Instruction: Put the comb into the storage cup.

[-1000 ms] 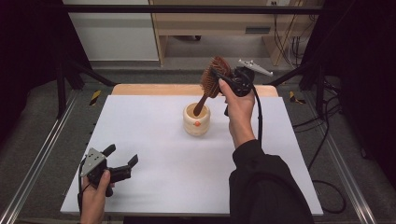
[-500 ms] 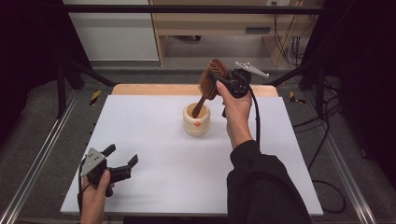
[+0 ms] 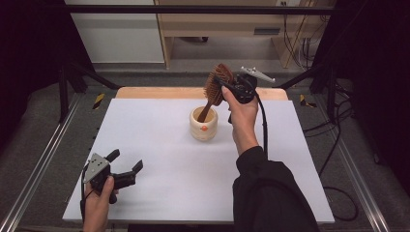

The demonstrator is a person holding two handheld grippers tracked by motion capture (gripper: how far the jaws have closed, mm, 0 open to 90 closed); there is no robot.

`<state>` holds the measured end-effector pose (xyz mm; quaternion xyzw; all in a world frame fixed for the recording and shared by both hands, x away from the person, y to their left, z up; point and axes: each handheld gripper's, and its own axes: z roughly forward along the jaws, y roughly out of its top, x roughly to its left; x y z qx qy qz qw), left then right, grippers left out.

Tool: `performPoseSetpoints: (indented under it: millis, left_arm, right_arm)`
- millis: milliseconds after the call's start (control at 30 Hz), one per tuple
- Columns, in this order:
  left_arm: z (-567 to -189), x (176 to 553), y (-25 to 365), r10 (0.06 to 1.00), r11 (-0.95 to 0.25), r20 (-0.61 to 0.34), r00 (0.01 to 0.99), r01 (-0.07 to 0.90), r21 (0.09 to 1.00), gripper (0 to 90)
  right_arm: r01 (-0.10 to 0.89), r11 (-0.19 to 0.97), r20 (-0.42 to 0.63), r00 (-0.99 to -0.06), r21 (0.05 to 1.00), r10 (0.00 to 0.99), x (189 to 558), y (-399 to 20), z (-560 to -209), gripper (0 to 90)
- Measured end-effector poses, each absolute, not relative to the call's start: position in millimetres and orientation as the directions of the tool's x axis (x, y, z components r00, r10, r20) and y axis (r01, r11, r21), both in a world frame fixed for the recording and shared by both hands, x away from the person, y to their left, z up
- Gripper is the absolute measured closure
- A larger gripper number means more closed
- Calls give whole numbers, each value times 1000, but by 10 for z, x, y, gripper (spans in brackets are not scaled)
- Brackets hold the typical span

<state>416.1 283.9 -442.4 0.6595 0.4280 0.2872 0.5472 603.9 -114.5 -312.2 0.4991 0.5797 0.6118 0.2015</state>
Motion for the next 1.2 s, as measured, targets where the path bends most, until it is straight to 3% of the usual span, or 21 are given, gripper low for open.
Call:
performPoseSetpoints:
  millis: [1200]
  left_arm:
    - [-4425,4163,2844,878,-33,-90,470,248,968,21]
  right_arm:
    - [363,-241,384,-402,900,831,6107,-1110,-3346,512]
